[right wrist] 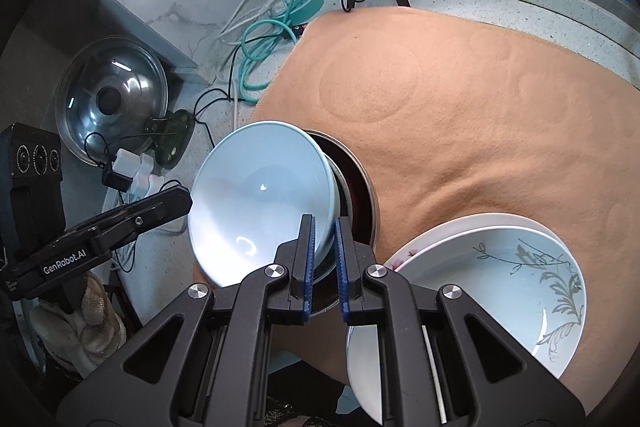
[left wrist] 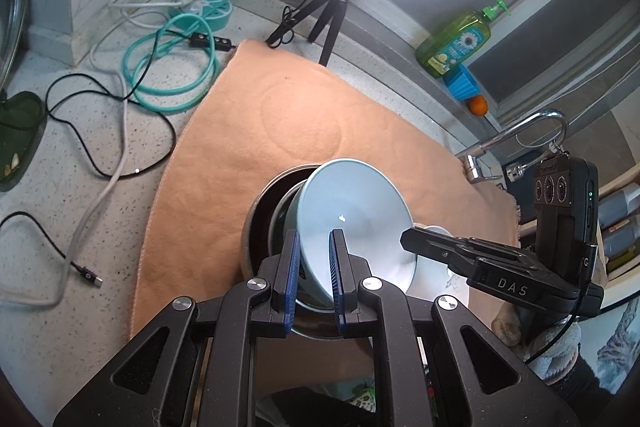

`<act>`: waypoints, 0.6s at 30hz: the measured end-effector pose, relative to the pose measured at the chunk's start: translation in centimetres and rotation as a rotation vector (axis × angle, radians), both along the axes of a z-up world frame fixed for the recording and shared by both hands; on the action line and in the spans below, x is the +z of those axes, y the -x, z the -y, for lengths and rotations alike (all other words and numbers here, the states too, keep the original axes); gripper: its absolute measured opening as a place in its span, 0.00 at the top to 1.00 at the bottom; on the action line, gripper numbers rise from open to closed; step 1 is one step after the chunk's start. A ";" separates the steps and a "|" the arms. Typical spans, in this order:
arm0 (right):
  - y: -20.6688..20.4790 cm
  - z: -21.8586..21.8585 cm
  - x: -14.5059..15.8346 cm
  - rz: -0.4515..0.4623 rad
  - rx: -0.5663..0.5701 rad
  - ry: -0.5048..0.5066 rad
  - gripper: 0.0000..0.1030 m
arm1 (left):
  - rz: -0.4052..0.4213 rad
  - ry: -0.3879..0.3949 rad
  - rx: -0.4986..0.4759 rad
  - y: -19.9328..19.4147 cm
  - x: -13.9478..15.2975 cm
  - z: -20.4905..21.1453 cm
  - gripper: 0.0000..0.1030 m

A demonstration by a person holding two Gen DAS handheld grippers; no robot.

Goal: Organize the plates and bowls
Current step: 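Lower the light blue bowl into the red-bottomed bowl and open the right tool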

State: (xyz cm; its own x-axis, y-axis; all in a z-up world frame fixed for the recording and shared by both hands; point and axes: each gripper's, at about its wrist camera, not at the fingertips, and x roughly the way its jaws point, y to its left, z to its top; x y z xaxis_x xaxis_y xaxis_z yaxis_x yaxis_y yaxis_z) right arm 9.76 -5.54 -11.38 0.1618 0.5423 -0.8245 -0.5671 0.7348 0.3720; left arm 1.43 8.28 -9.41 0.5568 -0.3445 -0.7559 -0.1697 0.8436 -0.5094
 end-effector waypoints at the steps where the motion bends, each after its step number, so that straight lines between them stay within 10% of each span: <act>1: 0.0 -0.1 -0.1 -0.001 0.000 0.003 0.90 | -0.003 0.001 -0.001 0.0 -0.1 0.0 0.88; 18: -0.4 -0.7 -1.2 -0.017 0.009 0.031 0.90 | -0.037 0.010 -0.004 -0.3 -1.6 -0.2 0.88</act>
State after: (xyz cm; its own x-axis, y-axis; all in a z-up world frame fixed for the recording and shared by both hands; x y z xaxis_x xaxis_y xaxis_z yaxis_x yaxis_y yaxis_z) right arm 10.16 -4.85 -12.54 0.1424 0.5177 -0.8436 -0.5674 0.7411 0.3590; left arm 1.69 8.43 -10.99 0.5270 -0.3537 -0.7728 -0.1857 0.8394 -0.5108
